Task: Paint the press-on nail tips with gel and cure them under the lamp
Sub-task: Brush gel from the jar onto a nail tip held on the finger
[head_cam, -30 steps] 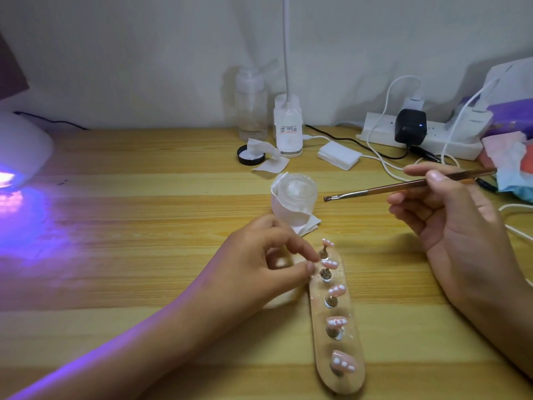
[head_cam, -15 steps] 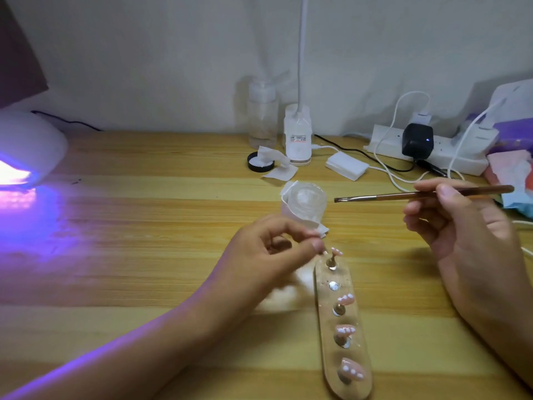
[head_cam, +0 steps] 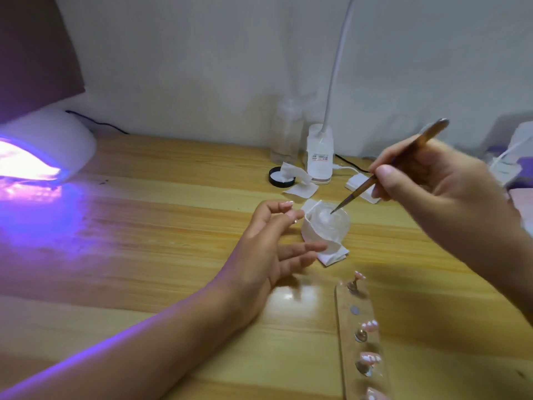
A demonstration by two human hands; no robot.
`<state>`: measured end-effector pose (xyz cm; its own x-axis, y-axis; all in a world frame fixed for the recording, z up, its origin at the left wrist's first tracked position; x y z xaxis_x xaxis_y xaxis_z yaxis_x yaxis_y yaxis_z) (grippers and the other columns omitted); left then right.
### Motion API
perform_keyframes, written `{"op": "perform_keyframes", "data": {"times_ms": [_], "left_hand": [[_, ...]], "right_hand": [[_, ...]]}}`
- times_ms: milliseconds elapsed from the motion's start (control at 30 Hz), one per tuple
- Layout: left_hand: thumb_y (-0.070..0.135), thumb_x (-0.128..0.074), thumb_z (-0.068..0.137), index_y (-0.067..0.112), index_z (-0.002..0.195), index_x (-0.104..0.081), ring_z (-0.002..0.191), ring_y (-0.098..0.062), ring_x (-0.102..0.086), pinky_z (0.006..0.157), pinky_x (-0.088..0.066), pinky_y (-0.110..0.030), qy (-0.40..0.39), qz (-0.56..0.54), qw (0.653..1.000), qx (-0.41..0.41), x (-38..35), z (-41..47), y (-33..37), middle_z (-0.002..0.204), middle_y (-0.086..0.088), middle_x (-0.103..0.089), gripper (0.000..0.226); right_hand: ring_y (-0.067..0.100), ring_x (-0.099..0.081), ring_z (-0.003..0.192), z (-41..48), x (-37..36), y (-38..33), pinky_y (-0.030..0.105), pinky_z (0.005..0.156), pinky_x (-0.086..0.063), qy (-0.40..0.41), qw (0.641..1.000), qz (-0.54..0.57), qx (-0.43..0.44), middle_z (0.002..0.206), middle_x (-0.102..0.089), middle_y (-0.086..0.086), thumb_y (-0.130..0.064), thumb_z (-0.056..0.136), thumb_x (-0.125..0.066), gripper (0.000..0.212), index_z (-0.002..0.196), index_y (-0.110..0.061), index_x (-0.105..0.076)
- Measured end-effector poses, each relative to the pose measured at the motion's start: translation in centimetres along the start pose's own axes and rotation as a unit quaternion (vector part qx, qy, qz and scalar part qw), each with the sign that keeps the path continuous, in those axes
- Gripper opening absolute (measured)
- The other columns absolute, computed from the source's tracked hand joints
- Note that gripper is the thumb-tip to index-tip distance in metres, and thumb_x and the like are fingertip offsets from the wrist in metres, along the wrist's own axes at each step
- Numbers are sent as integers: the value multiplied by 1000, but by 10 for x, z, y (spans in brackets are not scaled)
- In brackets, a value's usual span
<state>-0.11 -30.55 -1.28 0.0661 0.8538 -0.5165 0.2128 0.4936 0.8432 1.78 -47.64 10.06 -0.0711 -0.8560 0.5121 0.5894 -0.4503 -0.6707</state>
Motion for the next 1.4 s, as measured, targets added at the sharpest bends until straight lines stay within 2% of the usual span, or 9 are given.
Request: {"op": "perform_keyframes", "data": {"times_ms": [200, 400, 567, 900, 1033, 1133, 1200, 1300, 1400], "left_hand": [[23, -44, 102, 24, 105, -42, 103, -49, -65, 85, -57, -49, -124, -50, 987, 86, -14, 8, -5, 140, -10, -51, 4], [27, -58, 81, 22, 93, -46, 97, -44, -68, 85, -58, -44, -117, -13, 990, 75, -14, 12, -8, 128, -4, -63, 18], [26, -56, 90, 24, 91, -46, 96, -40, -70, 86, -58, -42, -110, 18, 992, 54, -15, 10, -8, 125, -4, -63, 10], [18, -50, 95, 19, 92, -43, 98, -41, -69, 86, -57, -47, -88, 4, 994, 64, -15, 9, -8, 130, -10, -58, 7], [19, -47, 98, 19, 94, -46, 92, -35, -72, 74, -61, -40, -77, 14, 995, 54, -12, 10, -8, 128, -7, -58, 5], [19, -50, 97, 28, 85, -58, 61, -5, -61, 47, -48, -20, 26, 95, 995, -17, 4, 7, -4, 96, 7, -63, 17], [21, -54, 95, 37, 75, -62, 49, -1, -43, 41, -37, -14, 68, 157, 983, -65, 12, 1, -2, 67, 20, -54, 27], [31, -64, 87, 37, 83, -67, 54, 0, -49, 52, -46, -16, 0, 248, 962, -112, -1, -10, -4, 66, 22, -59, 8], [35, -65, 79, 31, 89, -69, 75, -1, -60, 78, -55, -36, -50, 300, 947, -103, -10, -12, -9, 83, 15, -69, 11]], "right_hand": [[6, -64, 74, 1, -30, -5, 17, 64, -49, -42, 993, -114, 4, 74, -66, -13, -28, 89, -56, 14, 94, -19, -66], [13, -60, 68, -3, -33, -1, 28, 60, -47, -54, 988, -142, -4, 71, -64, -8, -29, 88, -53, 11, 87, -23, -62], [10, -62, 76, -9, -23, -1, 27, 66, -50, -50, 991, -125, 5, 74, -64, -11, -33, 92, -54, 9, 87, -30, -60], [13, -69, 82, -53, 39, 21, 16, 76, -53, 68, 996, 46, -20, 86, -70, -6, -32, 89, -54, 14, 94, -35, -67], [13, -68, 79, -64, 47, 34, 18, 77, -53, 124, 985, 103, -54, 84, -69, 0, -36, 90, -58, 14, 94, -28, -69], [13, -65, 75, -73, 45, 52, 20, 74, -53, 181, 954, 219, -99, 79, -67, -3, -27, 92, -58, 13, 90, -26, -70], [8, -64, 72, -79, 36, 64, 18, 71, -53, 198, 925, 292, -142, 79, -67, -5, -14, 96, -51, 26, 85, -25, -73], [7, -64, 70, -83, 22, 70, 18, 69, -54, 180, 904, 346, -175, 78, -67, -4, -11, 93, -47, 31, 86, -21, -75], [8, -65, 70, -83, 15, 66, 19, 68, -54, 160, 903, 359, -171, 77, -67, -4, -12, 88, -46, 30, 82, -21, -75]]}}
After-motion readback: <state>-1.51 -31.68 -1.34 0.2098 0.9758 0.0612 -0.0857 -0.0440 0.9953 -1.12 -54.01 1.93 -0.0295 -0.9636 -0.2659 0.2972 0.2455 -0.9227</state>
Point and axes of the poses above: each hand's wrist, its own z-axis towards the middle knuckle, its own x-axis out of the back of the hand, y = z × x, the point moved 8 cm from there along z, towards the middle knuckle
